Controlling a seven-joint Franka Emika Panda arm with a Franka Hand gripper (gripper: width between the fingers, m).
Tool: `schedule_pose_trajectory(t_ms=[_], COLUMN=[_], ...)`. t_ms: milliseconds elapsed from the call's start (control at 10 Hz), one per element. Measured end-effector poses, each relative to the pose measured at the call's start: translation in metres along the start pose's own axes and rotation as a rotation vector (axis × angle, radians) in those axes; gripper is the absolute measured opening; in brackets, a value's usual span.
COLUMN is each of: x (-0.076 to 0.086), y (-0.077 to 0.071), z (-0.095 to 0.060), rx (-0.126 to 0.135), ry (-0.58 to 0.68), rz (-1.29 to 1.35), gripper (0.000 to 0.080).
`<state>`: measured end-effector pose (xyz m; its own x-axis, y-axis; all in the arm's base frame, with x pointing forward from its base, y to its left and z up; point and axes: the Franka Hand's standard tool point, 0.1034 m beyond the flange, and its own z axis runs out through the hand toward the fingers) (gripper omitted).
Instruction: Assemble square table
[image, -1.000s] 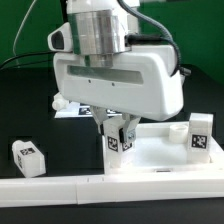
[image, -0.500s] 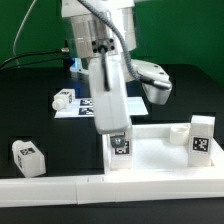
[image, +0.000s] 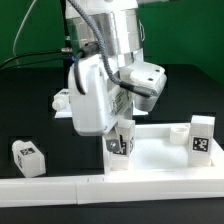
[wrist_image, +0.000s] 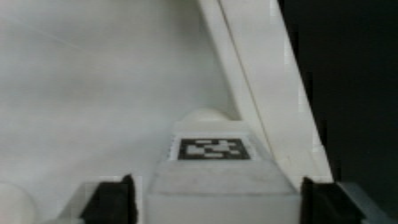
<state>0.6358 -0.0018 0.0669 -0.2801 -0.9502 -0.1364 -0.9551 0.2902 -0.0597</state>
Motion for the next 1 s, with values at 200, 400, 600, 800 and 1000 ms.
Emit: schedule_pose_trajectory(t_ms=[200, 400, 600, 800, 1000], x=[-0.0085, -0.0091, -0.0086, -0.0031, -0.0018], y=[-0.001, -0.0004, -0.0003, -0.004, -0.004], z=[-0.0018, -0.001, -0.0006, -0.0027, -0.0023], rx=[0.014, 0.012, 0.011, 0.005, 0.0], ry=[0.011, 0.011, 0.012, 0.029, 0.033], rz=[-0.403, -0.58, -0.684, -1.033, -1.113], gripper=[0.0636, 0.0647, 0.0649, 0.0649, 0.0649])
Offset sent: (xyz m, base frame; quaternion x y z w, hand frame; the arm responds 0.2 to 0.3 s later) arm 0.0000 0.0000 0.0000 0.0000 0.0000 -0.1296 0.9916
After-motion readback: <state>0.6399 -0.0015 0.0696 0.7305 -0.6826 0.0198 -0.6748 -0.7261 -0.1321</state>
